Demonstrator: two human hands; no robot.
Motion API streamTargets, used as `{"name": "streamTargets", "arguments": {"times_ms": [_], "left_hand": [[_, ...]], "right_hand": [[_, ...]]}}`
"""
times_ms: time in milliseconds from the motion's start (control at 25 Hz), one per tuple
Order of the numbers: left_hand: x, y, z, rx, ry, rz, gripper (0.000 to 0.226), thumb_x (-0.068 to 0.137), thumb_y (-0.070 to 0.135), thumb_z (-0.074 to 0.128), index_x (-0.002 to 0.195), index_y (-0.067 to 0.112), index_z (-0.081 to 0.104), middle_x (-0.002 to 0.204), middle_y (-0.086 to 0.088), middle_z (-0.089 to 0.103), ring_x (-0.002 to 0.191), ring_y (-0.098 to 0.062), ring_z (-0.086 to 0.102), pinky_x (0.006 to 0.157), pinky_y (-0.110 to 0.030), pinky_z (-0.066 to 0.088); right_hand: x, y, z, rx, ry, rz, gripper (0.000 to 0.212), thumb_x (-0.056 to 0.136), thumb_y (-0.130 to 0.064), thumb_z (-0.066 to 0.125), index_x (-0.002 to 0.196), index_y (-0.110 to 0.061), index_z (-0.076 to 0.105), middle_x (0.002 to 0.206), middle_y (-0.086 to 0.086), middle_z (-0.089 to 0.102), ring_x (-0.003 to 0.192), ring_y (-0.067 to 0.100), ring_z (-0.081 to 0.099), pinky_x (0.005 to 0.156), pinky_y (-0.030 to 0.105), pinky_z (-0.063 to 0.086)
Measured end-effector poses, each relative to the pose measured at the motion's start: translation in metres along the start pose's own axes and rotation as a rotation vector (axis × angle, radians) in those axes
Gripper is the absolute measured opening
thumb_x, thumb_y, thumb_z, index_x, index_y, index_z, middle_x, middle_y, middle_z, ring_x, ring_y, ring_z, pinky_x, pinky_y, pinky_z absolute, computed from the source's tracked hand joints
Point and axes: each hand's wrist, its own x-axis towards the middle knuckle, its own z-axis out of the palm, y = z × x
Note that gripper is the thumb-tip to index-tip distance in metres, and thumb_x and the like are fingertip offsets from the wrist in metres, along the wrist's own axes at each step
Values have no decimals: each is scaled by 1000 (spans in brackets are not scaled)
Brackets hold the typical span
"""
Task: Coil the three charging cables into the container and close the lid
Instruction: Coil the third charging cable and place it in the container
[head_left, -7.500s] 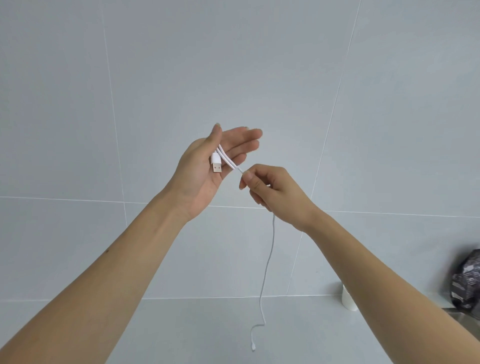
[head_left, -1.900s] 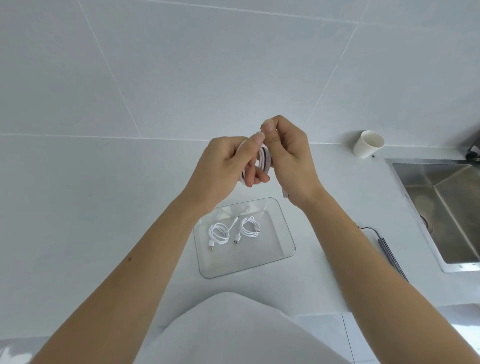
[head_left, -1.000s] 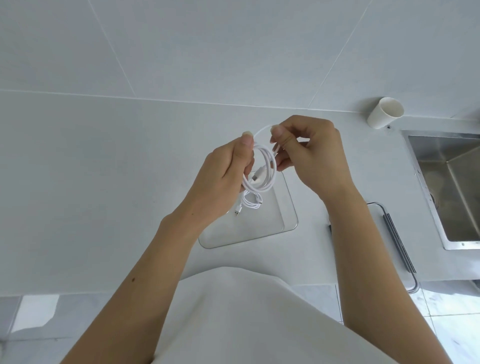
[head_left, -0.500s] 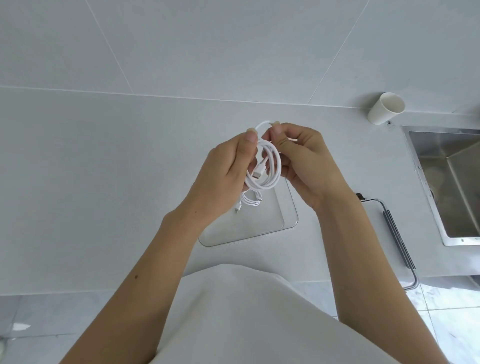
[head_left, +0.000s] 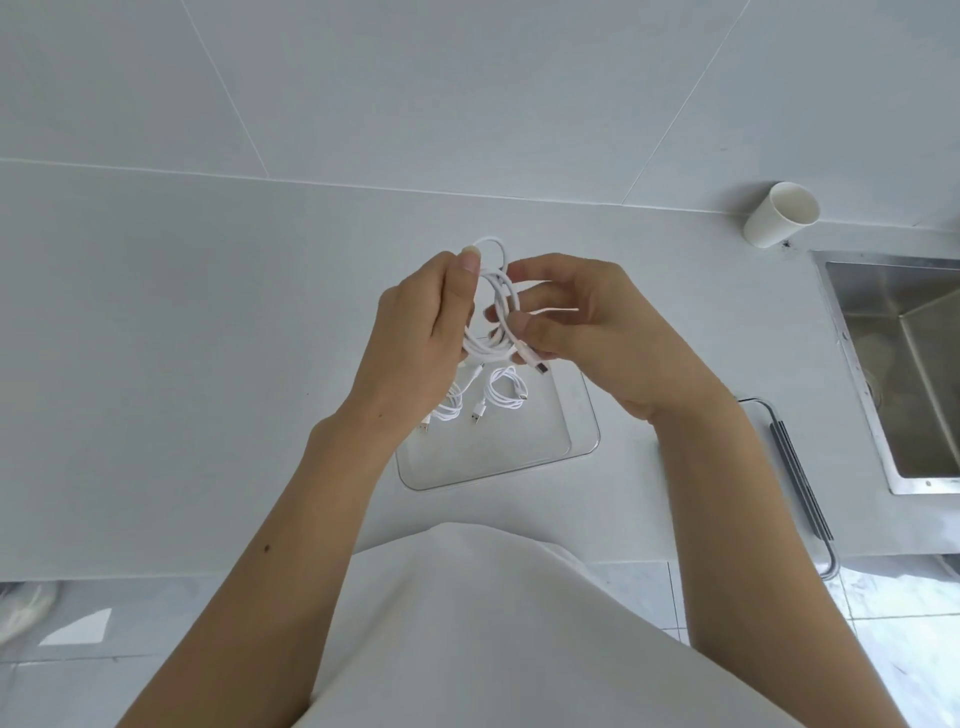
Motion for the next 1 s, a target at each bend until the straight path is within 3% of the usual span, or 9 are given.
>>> {"name": "streamTargets", "arguments": {"times_ms": [120, 200, 320, 440, 600, 680, 760, 880, 1000], "left_hand": [[1, 0, -1, 11, 16, 12, 48, 107, 35, 33, 79, -1, 47, 70, -18, 54, 68, -38, 52, 60, -55, 52], [2, 1, 0, 51, 35, 46, 48, 107, 34, 33, 79, -3, 46, 70, -24, 54, 67, -39, 51, 57, -53, 51], [4, 2, 1, 89, 55, 89, 45, 107, 32, 34, 78, -1, 44, 64, -18, 49, 62, -36, 48, 53, -50, 48], [4, 0, 0, 98, 62, 94, 46, 107, 32, 34, 79, -3, 45, 67, -25, 51, 62, -39, 48, 52, -50, 49], [3, -4, -2, 111, 37, 79, 49, 106, 36, 36, 78, -4, 45, 70, -26, 52, 64, -39, 49, 55, -52, 51], [2, -10, -5, 75, 15, 39, 48, 105, 37, 40, 76, 0, 47, 64, -11, 54, 57, -29, 49, 52, -42, 52], [1, -16, -7, -15, -26, -26, 41, 104, 37, 45, 72, 12, 51, 57, 11, 52, 49, -10, 45, 47, -23, 46], [1, -16, -8, -141, -116, -78, 33, 102, 35, 49, 74, 23, 59, 55, 15, 48, 45, -3, 41, 45, -12, 39], [2, -10, -8, -258, -214, -70, 19, 102, 27, 50, 98, 22, 68, 57, 12, 45, 46, -4, 40, 43, -13, 38]], "right_hand": [[1, -1, -4, -121, 16, 30, 28, 95, -2, 61, 122, -7, 60, 84, 16, 76, 69, 17, 72, 60, 24, 55], [2, -3, 2, -102, 38, 47, 24, 97, -10, 61, 121, -8, 61, 85, 18, 75, 68, 23, 73, 62, 27, 57], [1, -4, 9, -71, 42, 49, 31, 91, -23, 72, 118, -13, 62, 83, 6, 74, 66, 22, 74, 62, 28, 58], [1, -1, 9, -174, 41, 34, 35, 86, -17, 77, 118, -15, 62, 72, -5, 71, 58, 12, 68, 57, 23, 50], [-1, -3, -4, -319, -13, 63, 24, 91, -11, 70, 113, -15, 65, 72, 1, 76, 63, 16, 72, 62, 26, 55], [-5, -6, -19, -404, -56, 62, 15, 93, -7, 66, 106, -13, 70, 72, 1, 76, 64, 17, 72, 64, 25, 56], [-9, -9, -34, -406, -8, 7, 15, 94, -4, 63, 96, -13, 74, 70, 1, 75, 63, 15, 70, 64, 24, 56], [-13, -8, -44, -357, 104, -131, 19, 94, 1, 62, 90, -12, 75, 73, 5, 73, 61, 12, 67, 64, 20, 54], [-11, -3, -40, -309, 212, -263, 21, 95, 3, 59, 91, -11, 73, 76, 5, 71, 63, 9, 66, 66, 20, 54]]}}
